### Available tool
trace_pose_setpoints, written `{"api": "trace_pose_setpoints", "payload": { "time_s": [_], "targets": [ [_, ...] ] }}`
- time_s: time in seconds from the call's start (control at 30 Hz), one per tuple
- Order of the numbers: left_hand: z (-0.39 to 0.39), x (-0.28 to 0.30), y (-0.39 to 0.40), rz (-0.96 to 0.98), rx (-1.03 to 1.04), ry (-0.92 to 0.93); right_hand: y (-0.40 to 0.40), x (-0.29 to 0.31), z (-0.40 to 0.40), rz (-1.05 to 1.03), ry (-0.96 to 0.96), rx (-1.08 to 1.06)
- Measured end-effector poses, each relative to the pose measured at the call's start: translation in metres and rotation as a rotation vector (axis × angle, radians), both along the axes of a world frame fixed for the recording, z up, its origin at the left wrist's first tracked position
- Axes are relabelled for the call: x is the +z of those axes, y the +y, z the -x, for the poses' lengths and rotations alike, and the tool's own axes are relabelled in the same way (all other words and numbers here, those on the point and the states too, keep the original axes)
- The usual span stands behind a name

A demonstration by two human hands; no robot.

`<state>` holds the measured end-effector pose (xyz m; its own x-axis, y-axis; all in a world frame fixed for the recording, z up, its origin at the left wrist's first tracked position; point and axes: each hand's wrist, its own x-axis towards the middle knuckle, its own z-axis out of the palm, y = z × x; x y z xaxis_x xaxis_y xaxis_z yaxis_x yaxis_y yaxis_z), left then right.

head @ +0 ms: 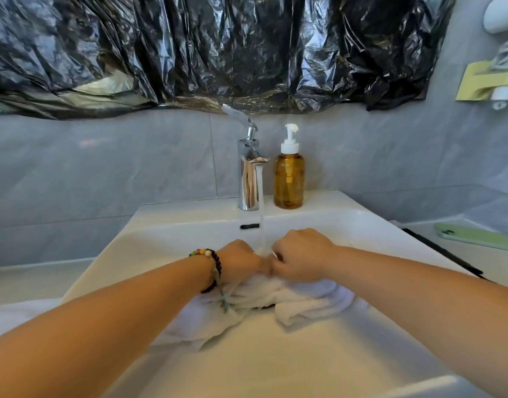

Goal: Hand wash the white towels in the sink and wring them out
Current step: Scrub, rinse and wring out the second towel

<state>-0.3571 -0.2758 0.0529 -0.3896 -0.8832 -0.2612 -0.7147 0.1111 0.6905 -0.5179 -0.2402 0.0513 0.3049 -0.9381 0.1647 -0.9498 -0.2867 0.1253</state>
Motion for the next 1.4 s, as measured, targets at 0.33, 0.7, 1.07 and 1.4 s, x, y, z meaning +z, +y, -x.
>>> {"api": "trace_pose_setpoints", "payload": {
  "time_s": [0.33, 0.7, 1.07, 1.4],
  "targets": [
    [0.009, 0.046, 0.014, 0.045, 0.149, 0.445, 0.023, 0.050, 0.006, 0.050, -0.620, -0.436],
    [0.018, 0.103, 0.066, -0.267, 0.215, 1.161, 0.063, 0.023, -0.014, -0.514, -1.780, -0.531],
    [-0.021, 0.151, 0.097, -0.051, 0.143, 1.329, 0.111, 0.114, -0.011, -0.486, -1.798, -0.124],
    [-0.034, 0.133, 0.108, -0.066, 0.094, 1.282, 0.090, 0.066, -0.027, -0.563, -2.004, -0.493]
  ]
}}
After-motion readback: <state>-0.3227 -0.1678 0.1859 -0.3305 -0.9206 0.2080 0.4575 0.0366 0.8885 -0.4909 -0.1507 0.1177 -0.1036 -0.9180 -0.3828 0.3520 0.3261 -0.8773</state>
